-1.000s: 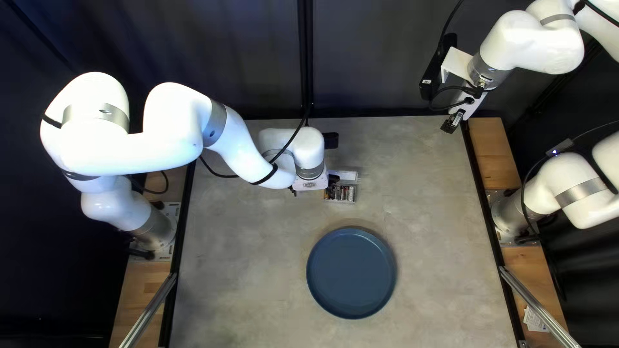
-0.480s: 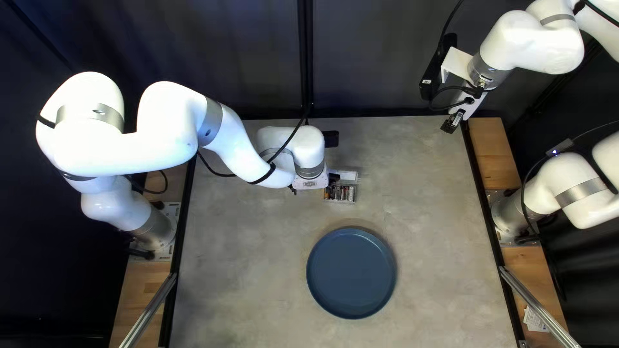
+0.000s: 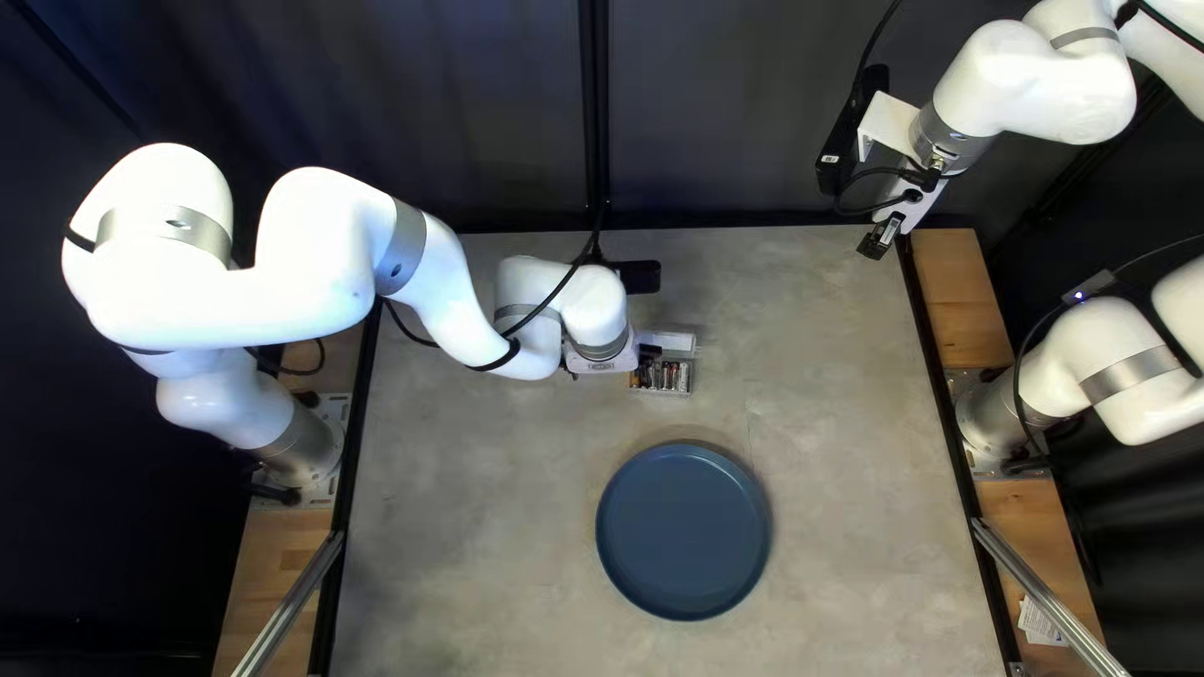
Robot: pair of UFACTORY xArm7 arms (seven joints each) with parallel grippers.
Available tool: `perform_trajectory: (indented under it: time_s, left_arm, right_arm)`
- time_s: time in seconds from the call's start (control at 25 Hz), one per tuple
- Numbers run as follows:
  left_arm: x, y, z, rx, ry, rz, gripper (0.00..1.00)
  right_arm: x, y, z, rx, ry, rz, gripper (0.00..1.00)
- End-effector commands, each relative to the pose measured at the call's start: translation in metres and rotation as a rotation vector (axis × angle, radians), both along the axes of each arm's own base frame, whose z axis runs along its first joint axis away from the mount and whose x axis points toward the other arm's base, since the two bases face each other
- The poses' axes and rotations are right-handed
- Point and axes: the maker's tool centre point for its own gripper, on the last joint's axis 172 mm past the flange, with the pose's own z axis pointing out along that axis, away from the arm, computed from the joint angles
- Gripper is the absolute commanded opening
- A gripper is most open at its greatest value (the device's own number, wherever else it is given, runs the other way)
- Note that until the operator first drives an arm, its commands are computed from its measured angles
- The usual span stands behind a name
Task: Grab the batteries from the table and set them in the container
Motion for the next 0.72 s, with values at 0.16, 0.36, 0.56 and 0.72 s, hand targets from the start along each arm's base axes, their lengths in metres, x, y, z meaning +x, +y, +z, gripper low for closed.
perform_trajectory:
  time_s: [0.16, 0.36, 0.56, 0.72]
  left_arm:
    - [0.0, 0.007, -0.007, 0.013, 0.003, -0.008, 1.0]
    - [0.0, 0.006, -0.009, 0.012, 0.006, -0.013, 1.0]
    - [-0.003, 0.003, 0.002, 0.022, 0.003, -0.016, 1.0]
    - [-0.003, -0.002, 0.009, 0.033, -0.004, -0.016, 1.0]
  right_arm:
    - [0.0, 0.0, 0.0, 0.0, 0.0, 0.0, 1.0]
    - [0.0, 0.0, 0.0, 0.0, 0.0, 0.0, 1.0]
    - [0.0, 0.0, 0.0, 0.0, 0.0, 0.0, 1.0]
    - [0.0, 0.0, 0.0, 0.0, 0.0, 0.0, 1.0]
